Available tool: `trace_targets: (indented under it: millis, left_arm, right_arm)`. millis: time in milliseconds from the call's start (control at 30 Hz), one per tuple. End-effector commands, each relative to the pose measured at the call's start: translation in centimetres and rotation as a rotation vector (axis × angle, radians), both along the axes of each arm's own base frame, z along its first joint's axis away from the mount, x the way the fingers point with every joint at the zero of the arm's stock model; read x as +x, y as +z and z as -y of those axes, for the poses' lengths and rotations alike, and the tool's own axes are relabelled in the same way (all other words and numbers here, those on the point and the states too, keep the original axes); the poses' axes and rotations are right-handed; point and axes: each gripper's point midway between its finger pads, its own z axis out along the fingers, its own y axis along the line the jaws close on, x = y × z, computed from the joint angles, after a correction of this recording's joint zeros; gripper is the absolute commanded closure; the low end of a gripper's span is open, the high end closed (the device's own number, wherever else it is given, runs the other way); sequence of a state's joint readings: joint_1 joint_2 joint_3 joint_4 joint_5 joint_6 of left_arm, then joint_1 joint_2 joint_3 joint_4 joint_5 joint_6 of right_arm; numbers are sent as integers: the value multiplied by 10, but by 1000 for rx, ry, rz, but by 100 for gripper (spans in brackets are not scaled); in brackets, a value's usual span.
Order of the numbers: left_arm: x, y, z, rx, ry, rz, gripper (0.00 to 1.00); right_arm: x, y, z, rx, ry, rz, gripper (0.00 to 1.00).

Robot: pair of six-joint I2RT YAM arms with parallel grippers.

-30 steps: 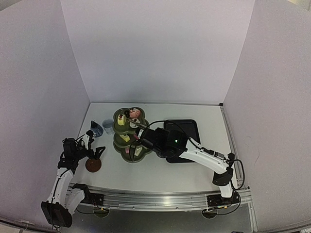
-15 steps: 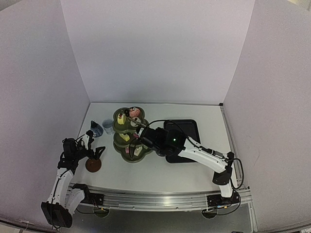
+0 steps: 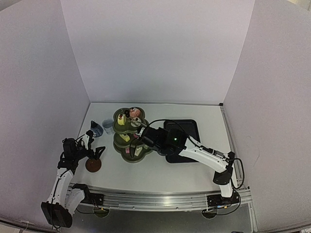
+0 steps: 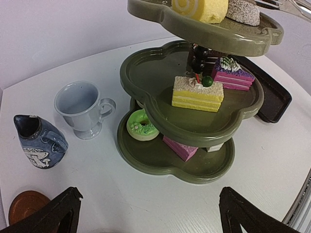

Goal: Serve the afternoon tea

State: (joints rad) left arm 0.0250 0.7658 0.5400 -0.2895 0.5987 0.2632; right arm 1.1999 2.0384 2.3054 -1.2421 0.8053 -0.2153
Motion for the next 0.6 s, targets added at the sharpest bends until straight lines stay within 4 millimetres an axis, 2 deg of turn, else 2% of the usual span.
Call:
trace_targets:
  millis: [0,567]
  left_arm:
    - [1,7,1,14,-7,26,0]
    - [3,9,1,15,-16,30,0]
  right_arm:
    - [-7,36,12,127,-13,9,75]
    - [-14,55,10,222,7,-15,75]
